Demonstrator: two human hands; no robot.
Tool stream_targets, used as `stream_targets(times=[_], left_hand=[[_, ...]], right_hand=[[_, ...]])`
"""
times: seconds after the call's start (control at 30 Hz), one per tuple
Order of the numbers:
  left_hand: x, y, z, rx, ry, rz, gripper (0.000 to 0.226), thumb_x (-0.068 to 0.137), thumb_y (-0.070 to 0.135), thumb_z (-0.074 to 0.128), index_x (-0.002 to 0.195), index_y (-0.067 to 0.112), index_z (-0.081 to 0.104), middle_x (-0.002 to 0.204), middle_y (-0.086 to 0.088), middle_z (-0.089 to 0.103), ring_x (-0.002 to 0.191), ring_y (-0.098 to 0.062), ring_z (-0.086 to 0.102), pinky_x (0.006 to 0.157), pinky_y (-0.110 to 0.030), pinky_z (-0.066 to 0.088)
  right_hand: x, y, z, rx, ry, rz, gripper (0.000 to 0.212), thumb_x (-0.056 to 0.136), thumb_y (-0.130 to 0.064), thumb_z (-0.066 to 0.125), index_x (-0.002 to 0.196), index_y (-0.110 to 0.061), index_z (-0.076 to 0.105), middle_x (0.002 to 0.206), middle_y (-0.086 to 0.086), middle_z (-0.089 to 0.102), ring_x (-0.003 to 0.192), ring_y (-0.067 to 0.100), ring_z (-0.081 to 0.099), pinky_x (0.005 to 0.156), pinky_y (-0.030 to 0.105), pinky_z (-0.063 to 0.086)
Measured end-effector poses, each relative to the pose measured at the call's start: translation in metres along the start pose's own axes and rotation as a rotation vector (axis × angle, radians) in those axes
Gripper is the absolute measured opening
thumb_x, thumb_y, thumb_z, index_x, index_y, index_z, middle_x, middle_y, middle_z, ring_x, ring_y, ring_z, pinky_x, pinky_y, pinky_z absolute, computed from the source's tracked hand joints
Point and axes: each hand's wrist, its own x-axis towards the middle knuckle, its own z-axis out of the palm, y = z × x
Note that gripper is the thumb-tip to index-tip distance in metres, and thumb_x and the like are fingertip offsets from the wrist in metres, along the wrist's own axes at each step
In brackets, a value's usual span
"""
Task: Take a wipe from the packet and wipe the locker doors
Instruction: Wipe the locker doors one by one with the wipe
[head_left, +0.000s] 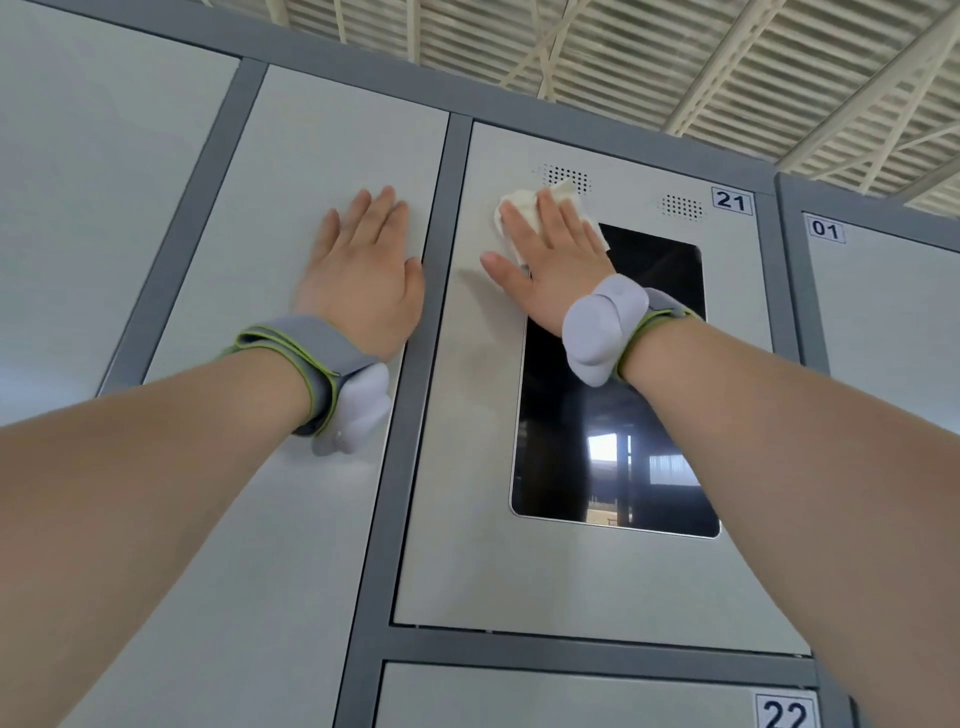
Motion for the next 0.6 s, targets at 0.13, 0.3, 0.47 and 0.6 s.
stream_targets(times=[0.13, 0.3, 0.47, 0.6], left_hand=[[-0.007, 0.0, 0.009, 0.052, 0.004, 0.04, 0.055, 0.101, 0.026, 0.029, 0.149, 0.002, 0.017, 0.158, -0.01, 0.011, 0.146, -0.024, 0.006, 0.115, -0.037, -0.003], [-0.01, 0.003, 0.012, 0.109, 0.006, 0.038, 0.065, 0.095, 0.037, 0.019, 0.148, 0.001, 0.016, 0.158, -0.012, 0.012, 0.146, -0.026, 0.007, 0.115, -0.04, -0.001], [-0.012, 0.003, 0.012, 0.126, 0.011, 0.038, 0.059, 0.099, 0.032, 0.026, 0.148, 0.001, 0.016, 0.158, -0.012, 0.012, 0.146, -0.025, 0.007, 0.116, -0.039, -0.001], [-0.011, 0.003, 0.011, 0.136, 0.014, 0.036, 0.058, 0.1, 0.027, 0.032, 0.149, 0.002, 0.013, 0.158, -0.01, 0.009, 0.146, -0.024, 0.004, 0.116, -0.038, -0.003]], right_hand=[[-0.011, -0.002, 0.005, 0.035, 0.034, -0.051, 0.062, 0.097, -0.055, 0.02, 0.151, -0.028, 0.005, 0.159, 0.004, -0.009, 0.146, 0.021, -0.011, 0.115, 0.033, -0.008], [-0.03, 0.014, 0.01, -0.028, 0.041, -0.153, 0.063, 0.097, -0.053, 0.021, 0.151, -0.026, 0.004, 0.159, 0.003, -0.008, 0.145, 0.019, -0.012, 0.116, 0.033, -0.008], [-0.005, 0.016, 0.004, 0.034, 0.059, 0.018, 0.066, 0.096, -0.057, 0.021, 0.151, -0.025, 0.004, 0.159, 0.003, -0.006, 0.146, 0.021, -0.008, 0.116, 0.033, -0.006], [-0.023, 0.008, 0.014, 0.037, 0.051, -0.058, 0.073, 0.093, -0.062, 0.019, 0.151, -0.022, 0.002, 0.159, 0.004, -0.009, 0.146, 0.02, -0.011, 0.116, 0.035, -0.007]])
